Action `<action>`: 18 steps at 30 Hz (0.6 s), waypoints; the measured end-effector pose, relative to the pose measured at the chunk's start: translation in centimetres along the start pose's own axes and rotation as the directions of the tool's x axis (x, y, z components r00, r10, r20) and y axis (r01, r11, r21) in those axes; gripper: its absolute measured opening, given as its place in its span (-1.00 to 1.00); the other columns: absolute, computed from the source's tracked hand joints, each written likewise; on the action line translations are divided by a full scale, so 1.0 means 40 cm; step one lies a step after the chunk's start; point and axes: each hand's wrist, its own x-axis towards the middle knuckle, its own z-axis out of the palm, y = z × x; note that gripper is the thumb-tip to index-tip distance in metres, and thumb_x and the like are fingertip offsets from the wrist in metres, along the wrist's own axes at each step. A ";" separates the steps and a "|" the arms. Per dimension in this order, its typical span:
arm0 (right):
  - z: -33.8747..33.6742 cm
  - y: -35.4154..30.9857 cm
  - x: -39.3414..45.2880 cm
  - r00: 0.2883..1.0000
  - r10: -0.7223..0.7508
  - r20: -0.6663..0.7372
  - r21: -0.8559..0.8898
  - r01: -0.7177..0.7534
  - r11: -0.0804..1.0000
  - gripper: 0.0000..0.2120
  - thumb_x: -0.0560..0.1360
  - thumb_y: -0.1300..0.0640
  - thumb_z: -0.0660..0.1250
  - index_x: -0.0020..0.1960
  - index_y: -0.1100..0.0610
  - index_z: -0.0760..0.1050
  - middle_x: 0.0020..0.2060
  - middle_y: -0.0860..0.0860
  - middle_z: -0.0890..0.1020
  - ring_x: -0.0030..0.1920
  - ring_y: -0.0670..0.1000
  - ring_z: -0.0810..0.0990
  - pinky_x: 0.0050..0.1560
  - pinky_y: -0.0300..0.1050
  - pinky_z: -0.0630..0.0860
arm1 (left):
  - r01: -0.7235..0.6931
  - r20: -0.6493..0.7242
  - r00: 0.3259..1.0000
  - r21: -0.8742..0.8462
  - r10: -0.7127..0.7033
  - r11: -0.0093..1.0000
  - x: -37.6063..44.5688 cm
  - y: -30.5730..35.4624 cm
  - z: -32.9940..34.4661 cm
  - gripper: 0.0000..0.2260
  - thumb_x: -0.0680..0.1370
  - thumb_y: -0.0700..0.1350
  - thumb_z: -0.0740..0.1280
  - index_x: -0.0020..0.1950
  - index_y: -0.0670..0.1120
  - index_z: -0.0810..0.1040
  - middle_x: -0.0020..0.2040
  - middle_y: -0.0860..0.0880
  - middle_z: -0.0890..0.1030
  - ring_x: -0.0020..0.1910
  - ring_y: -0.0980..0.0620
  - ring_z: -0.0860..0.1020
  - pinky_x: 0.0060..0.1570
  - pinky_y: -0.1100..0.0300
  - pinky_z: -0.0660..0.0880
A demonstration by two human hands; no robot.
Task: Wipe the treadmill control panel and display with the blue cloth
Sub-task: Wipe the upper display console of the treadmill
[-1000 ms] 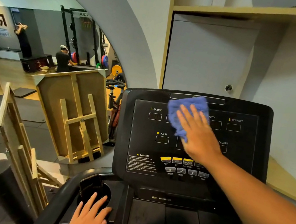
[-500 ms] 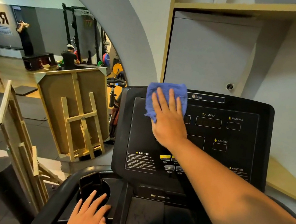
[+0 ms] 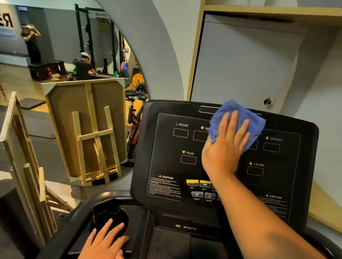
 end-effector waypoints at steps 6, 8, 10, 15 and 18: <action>0.011 0.095 -0.067 0.770 -0.607 0.196 -0.148 0.636 0.758 -0.27 0.56 -0.10 0.09 0.62 0.12 -0.09 0.62 0.09 -0.05 0.60 0.20 -0.16 0.57 0.19 -0.07 | -0.018 -0.029 0.999 0.014 0.019 1.000 0.008 0.004 -0.005 -0.69 0.31 0.10 0.15 -0.09 0.29 0.64 0.14 0.09 0.68 0.28 -0.01 0.37 0.14 -0.01 0.23; 0.008 0.154 -0.080 0.781 -0.598 0.183 -0.147 0.623 0.768 -0.26 0.54 -0.07 0.09 0.62 0.12 -0.08 0.62 0.08 -0.03 0.60 0.16 -0.15 0.57 0.15 -0.07 | -0.013 -0.004 1.000 0.010 0.013 1.000 0.004 0.002 -0.006 -0.68 0.31 0.10 0.16 -0.08 0.29 0.64 0.15 0.10 0.67 0.29 -0.01 0.37 0.26 0.00 0.15; 0.002 0.212 -0.087 0.864 -0.485 0.132 -0.065 0.496 0.866 -0.23 0.50 0.05 0.21 0.62 0.11 -0.05 0.62 0.05 -0.01 0.60 0.12 -0.14 0.57 0.15 -0.08 | -0.006 0.007 1.000 0.000 0.006 1.000 -0.002 0.000 -0.004 -0.68 0.32 0.10 0.17 -0.06 0.29 0.64 0.17 0.10 0.66 0.31 0.00 0.35 0.33 0.07 -0.03; -0.025 0.321 -0.102 0.991 0.129 -0.041 0.064 -0.126 0.990 -0.34 0.61 -0.03 0.05 0.62 0.11 -0.09 0.61 0.10 -0.04 0.60 0.15 -0.15 0.56 0.24 -0.09 | 0.017 0.005 1.000 0.019 -0.017 1.000 -0.014 0.001 0.002 -0.69 0.37 0.11 0.19 0.03 0.30 0.61 0.26 0.13 0.61 0.37 0.01 0.32 0.29 0.00 0.17; -0.023 0.272 -0.115 0.950 0.306 -0.062 0.092 -0.300 0.950 -0.36 0.63 -0.08 -0.02 0.62 0.15 -0.08 0.61 0.15 0.00 0.59 0.22 -0.12 0.54 0.30 -0.05 | 0.014 -0.009 1.000 0.035 -0.014 0.999 -0.017 0.001 0.001 -0.68 0.40 0.12 0.19 0.08 0.30 0.59 0.30 0.15 0.58 0.39 0.01 0.35 0.28 -0.03 0.37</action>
